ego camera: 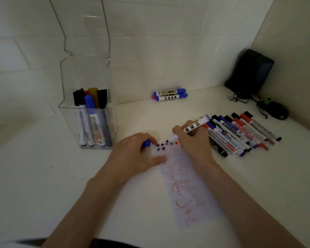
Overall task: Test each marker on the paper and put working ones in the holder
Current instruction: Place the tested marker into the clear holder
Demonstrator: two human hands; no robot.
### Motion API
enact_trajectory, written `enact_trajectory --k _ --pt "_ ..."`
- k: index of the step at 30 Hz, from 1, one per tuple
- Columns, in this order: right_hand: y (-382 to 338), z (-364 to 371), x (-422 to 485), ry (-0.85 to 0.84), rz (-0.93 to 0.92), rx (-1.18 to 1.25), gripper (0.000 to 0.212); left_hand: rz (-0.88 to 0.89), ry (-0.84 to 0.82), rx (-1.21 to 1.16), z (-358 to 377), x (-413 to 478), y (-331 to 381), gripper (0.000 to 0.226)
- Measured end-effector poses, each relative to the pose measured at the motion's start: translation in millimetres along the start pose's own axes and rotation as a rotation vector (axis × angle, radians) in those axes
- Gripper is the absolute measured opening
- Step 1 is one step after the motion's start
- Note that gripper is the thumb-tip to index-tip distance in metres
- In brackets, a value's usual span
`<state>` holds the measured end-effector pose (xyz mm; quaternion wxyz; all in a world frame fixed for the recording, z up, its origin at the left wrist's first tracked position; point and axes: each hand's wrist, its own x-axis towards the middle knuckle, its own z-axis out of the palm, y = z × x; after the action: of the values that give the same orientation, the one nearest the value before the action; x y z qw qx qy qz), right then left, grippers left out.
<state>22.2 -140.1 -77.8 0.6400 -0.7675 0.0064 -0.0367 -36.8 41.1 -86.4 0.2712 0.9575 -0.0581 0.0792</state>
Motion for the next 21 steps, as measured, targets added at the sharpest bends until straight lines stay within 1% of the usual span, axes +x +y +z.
enact_trajectory --k 2,4,5,6,8,11,13,16,19,21 --pt "-2 -4 2 0.015 0.084 0.142 0.022 -0.043 0.032 -0.089 0 -1 0 0.047" --pt "-6 -6 2 0.02 0.127 0.26 0.023 -0.046 0.105 -0.287 1 -2 -1 0.027" --pt "-8 -7 2 0.025 0.134 0.283 0.025 -0.027 0.136 -0.364 0 -1 -3 0.021" --pt "-11 -8 1 0.03 0.133 0.287 0.026 -0.009 0.157 -0.409 -1 0 -4 0.021" --pt "-17 -11 0 0.017 0.111 0.283 0.025 -0.018 0.145 -0.472 -2 1 -5 0.021" --pt "-23 -15 -4 -0.088 0.084 0.312 0.025 -0.016 0.135 -0.574 -4 2 -1 0.012" --pt "-24 -14 -7 -0.142 0.112 0.329 0.024 0.001 0.158 -0.596 -5 3 -1 0.011" --pt "-25 -11 -9 -0.164 0.154 0.34 0.023 0.002 0.157 -0.572 -6 4 -3 0.014" --pt "-25 -10 -10 -0.19 0.119 0.334 0.02 0.005 0.143 -0.541 -3 6 -5 0.014" --pt "-26 -10 -12 -0.206 0.096 0.321 0.014 0.021 0.147 -0.521 -3 7 -4 0.014"
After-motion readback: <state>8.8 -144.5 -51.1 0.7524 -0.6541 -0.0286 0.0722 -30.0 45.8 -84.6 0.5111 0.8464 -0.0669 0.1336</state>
